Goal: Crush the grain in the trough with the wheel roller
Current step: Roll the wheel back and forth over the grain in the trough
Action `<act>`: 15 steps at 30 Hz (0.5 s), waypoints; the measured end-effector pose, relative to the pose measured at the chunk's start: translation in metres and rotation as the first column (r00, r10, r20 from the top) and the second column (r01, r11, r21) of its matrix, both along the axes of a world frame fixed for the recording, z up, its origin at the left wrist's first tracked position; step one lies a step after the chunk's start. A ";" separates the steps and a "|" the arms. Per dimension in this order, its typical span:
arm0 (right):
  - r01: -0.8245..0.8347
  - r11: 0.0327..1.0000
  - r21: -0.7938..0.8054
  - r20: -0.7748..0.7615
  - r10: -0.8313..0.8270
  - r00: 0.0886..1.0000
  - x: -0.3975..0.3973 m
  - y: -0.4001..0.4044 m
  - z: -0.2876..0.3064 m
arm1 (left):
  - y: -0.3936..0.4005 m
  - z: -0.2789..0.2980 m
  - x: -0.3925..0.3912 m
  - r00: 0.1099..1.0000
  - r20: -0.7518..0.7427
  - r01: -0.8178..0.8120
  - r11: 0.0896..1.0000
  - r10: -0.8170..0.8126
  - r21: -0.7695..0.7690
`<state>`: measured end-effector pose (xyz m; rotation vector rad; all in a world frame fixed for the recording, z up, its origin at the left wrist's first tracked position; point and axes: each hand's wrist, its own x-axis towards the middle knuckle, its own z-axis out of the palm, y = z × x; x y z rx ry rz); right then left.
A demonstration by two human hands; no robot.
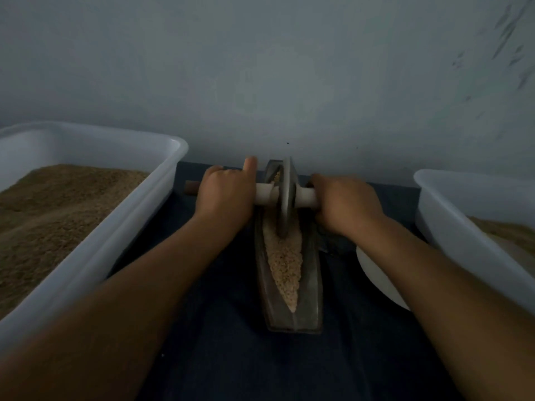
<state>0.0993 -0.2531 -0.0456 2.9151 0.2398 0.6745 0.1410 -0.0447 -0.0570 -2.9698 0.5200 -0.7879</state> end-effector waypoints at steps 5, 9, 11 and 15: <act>0.052 0.996 -0.071 -0.110 -0.059 0.992 0.031 0.004 0.018 | -0.001 0.005 0.021 0.982 -0.184 -0.039 0.999 0.034 -0.019; 0.073 0.993 -0.091 -0.069 -0.080 0.994 0.025 0.003 0.010 | -0.002 0.004 0.015 0.984 -0.171 -0.055 0.998 0.058 0.024; 0.088 0.994 -0.067 -0.033 -0.090 0.995 0.012 0.003 0.003 | 0.000 0.007 0.006 0.982 -0.179 -0.043 0.997 0.054 0.063; 0.091 0.996 -0.026 -0.031 -0.091 0.995 -0.021 0.004 -0.008 | 0.005 0.014 -0.027 0.987 -0.163 0.032 0.994 -0.014 0.106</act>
